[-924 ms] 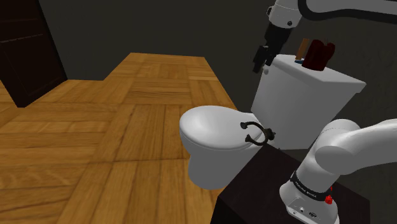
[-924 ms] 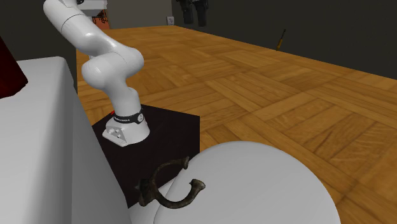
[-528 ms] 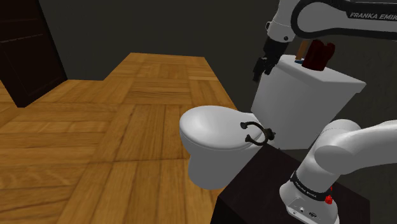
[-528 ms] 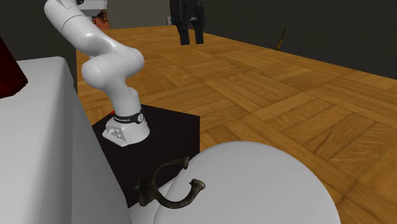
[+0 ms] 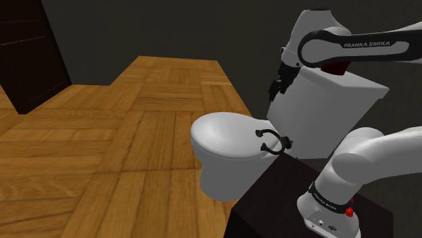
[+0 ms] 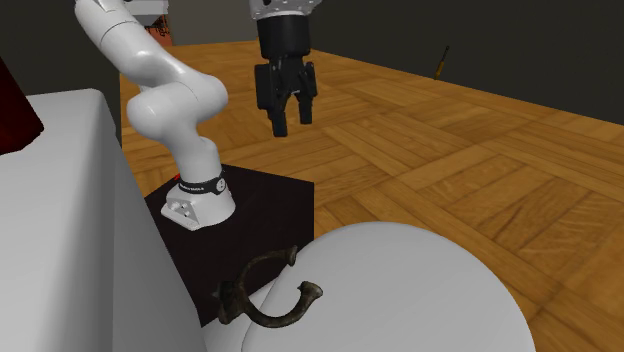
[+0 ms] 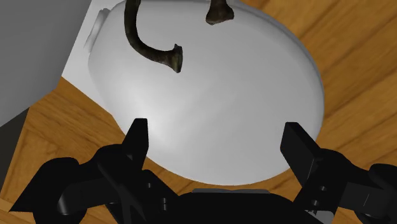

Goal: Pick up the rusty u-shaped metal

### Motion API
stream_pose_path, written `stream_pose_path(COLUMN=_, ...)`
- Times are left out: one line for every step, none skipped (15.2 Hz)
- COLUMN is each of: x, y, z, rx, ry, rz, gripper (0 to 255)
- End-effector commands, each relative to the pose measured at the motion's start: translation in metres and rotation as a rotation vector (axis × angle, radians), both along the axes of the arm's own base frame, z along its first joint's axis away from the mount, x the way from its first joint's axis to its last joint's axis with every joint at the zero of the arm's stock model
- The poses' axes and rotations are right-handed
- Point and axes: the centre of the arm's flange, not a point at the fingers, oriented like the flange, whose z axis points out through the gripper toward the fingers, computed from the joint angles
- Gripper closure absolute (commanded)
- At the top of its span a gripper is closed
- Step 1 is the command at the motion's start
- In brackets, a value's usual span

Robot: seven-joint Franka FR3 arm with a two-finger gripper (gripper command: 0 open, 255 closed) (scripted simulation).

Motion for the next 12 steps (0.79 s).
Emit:
stream_pose_path(x=0.0, y=-0.016, z=-0.022, rx=0.004, ry=0.004, rz=-0.006, gripper=0)
stream_pose_path(x=0.001, y=-0.024, z=-0.032, rx=0.006, ry=0.006, rz=-0.009, gripper=0)
stream_pose_path(x=0.002, y=-0.032, z=-0.043, rx=0.008, ry=0.009, rz=-0.012, gripper=0)
stream_pose_path(x=0.002, y=-0.04, z=-0.054, rx=0.01, ry=0.012, rz=-0.015, gripper=0)
stream_pose_path(x=0.003, y=-0.047, z=-0.065, rx=0.012, ry=0.014, rz=-0.018, gripper=0)
stream_pose_path(x=0.003, y=-0.055, z=-0.075, rx=0.013, ry=0.017, rz=-0.021, gripper=0)
stream_pose_path(x=0.004, y=-0.063, z=-0.086, rx=0.015, ry=0.019, rz=-0.024, gripper=0)
stream_pose_path(x=0.004, y=-0.071, z=-0.097, rx=0.017, ry=0.022, rz=-0.027, gripper=0)
stream_pose_path(x=0.004, y=-0.078, z=-0.108, rx=0.019, ry=0.024, rz=-0.03, gripper=0)
stream_pose_path(x=0.005, y=-0.086, z=-0.118, rx=0.021, ry=0.027, rz=-0.034, gripper=0)
stream_pose_path(x=0.005, y=-0.094, z=-0.129, rx=0.023, ry=0.029, rz=-0.037, gripper=0)
stream_pose_path(x=0.005, y=-0.101, z=-0.14, rx=0.025, ry=0.032, rz=-0.04, gripper=0)
